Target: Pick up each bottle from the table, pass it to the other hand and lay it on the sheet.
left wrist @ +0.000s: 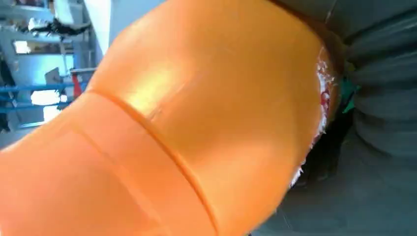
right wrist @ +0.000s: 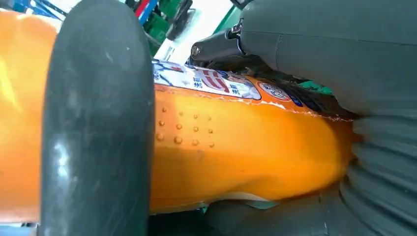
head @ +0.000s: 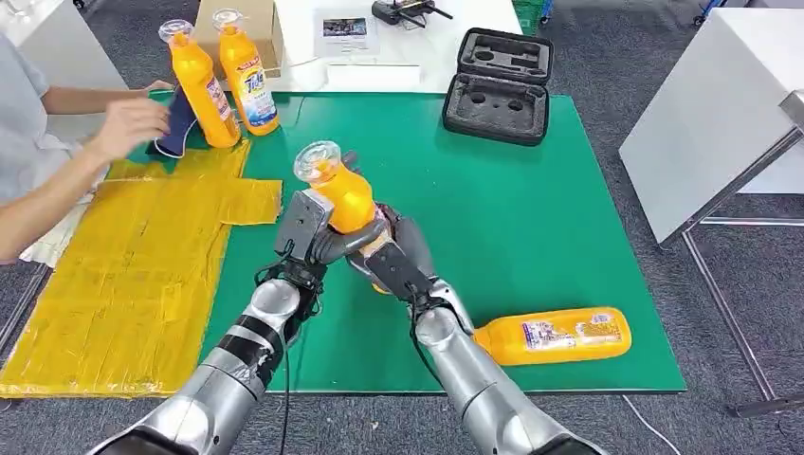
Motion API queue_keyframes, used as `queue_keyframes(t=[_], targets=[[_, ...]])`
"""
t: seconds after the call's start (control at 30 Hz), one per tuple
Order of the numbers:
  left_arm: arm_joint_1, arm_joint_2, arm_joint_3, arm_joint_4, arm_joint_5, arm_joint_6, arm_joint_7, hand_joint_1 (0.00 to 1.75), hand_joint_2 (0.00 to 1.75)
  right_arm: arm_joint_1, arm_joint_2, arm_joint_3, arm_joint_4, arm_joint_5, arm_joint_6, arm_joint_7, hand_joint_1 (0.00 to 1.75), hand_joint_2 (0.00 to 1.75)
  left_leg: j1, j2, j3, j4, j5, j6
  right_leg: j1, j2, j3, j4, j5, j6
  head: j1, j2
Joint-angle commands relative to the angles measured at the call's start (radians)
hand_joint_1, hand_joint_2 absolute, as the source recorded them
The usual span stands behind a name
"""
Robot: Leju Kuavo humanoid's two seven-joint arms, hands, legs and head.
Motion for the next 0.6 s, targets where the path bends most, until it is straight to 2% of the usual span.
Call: queue_keyframes(t=[0.03, 0.17, 0.23, 0.27, 0.3, 0.33, 0.4, 0.53, 0.57, 0.6], targets=[[-0.051, 0.01, 0.021, 0.054, 0.008, 0.053, -0.015, 1.75, 1.75, -0.027, 0.0, 0.074, 0.088, -0.002, 0.015, -0.004, 1.75, 1.75, 0.0, 0.002, 0.009, 0.0, -0.004, -0.001, 0.0, 0.003, 0.009, -0.001, -0.003, -0.001, 0.0, 0.0], [-0.048, 0.01, 0.029, 0.051, 0.004, 0.073, -0.019, 1.75, 1.75, -0.023, -0.006, 0.071, 0.088, -0.008, 0.004, -0.009, 1.75, 1.75, 0.0, 0.003, 0.014, 0.001, -0.007, -0.001, 0.0, 0.004, 0.014, 0.0, -0.006, -0.001, 0.0, 0.0], [-0.047, 0.009, 0.032, 0.051, 0.002, 0.086, -0.022, 1.75, 1.75, -0.022, -0.008, 0.07, 0.084, -0.01, 0.0, -0.011, 1.75, 1.75, 0.0, 0.002, 0.008, -0.001, -0.003, -0.001, 0.0, 0.002, 0.008, -0.001, -0.003, -0.001, 0.0, 0.0], [-0.047, 0.009, 0.034, 0.051, 0.0, 0.092, -0.024, 1.75, 1.75, -0.022, -0.01, 0.07, 0.082, -0.011, -0.003, -0.011, 1.75, 1.75, 0.0, 0.002, 0.012, 0.0, -0.006, -0.001, 0.0, 0.003, 0.012, 0.0, -0.005, -0.001, 0.0, 0.0], [-0.047, 0.009, 0.034, 0.05, -0.001, 0.096, -0.025, 1.75, 1.75, -0.021, -0.011, 0.069, 0.082, -0.011, -0.004, -0.011, 1.75, 1.75, 0.0, 0.002, 0.008, 0.0, -0.004, -0.001, 0.0, 0.002, 0.008, -0.001, -0.003, -0.001, 0.0, 0.0], [-0.047, 0.009, 0.034, 0.049, -0.004, 0.101, -0.026, 1.75, 1.75, -0.021, -0.011, 0.069, 0.081, -0.012, -0.005, -0.011, 1.75, 1.75, 0.0, 0.003, 0.013, 0.001, -0.006, -0.001, 0.0, 0.003, 0.013, -0.001, -0.005, -0.001, 0.0, 0.0], [-0.047, 0.009, 0.034, 0.049, -0.004, 0.101, -0.026, 1.75, 1.75, -0.021, -0.011, 0.069, 0.081, -0.012, -0.005, -0.011, 1.75, 1.75, 0.001, 0.001, 0.007, -0.001, -0.003, -0.001, 0.0, 0.002, 0.007, -0.002, -0.002, -0.001, 0.0, 0.0], [-0.043, 0.011, 0.034, 0.041, -0.017, 0.118, -0.03, 1.75, 1.75, -0.015, -0.016, 0.068, 0.063, -0.008, -0.024, -0.017, 1.75, 1.75, 0.001, 0.003, 0.016, 0.002, -0.009, -0.002, 0.001, 0.003, 0.017, 0.0, -0.008, -0.002, 0.0, 0.0], [-0.043, 0.011, 0.034, 0.041, -0.017, 0.118, -0.03, 1.75, 1.75, -0.015, -0.016, 0.068, 0.063, -0.008, -0.024, -0.017, 1.75, 1.75, 0.0, 0.002, 0.014, 0.001, -0.007, -0.002, 0.0, 0.003, 0.014, 0.0, -0.006, -0.002, 0.0, 0.0], [-0.041, 0.013, 0.037, 0.037, -0.022, 0.13, -0.031, 1.75, 1.75, -0.01, -0.019, 0.067, 0.045, -0.004, -0.037, -0.019, 1.47, 1.75, 0.0, 0.001, 0.01, 0.0, -0.004, -0.001, 0.0, 0.002, 0.01, -0.001, -0.004, -0.001, 0.0, 0.0]])
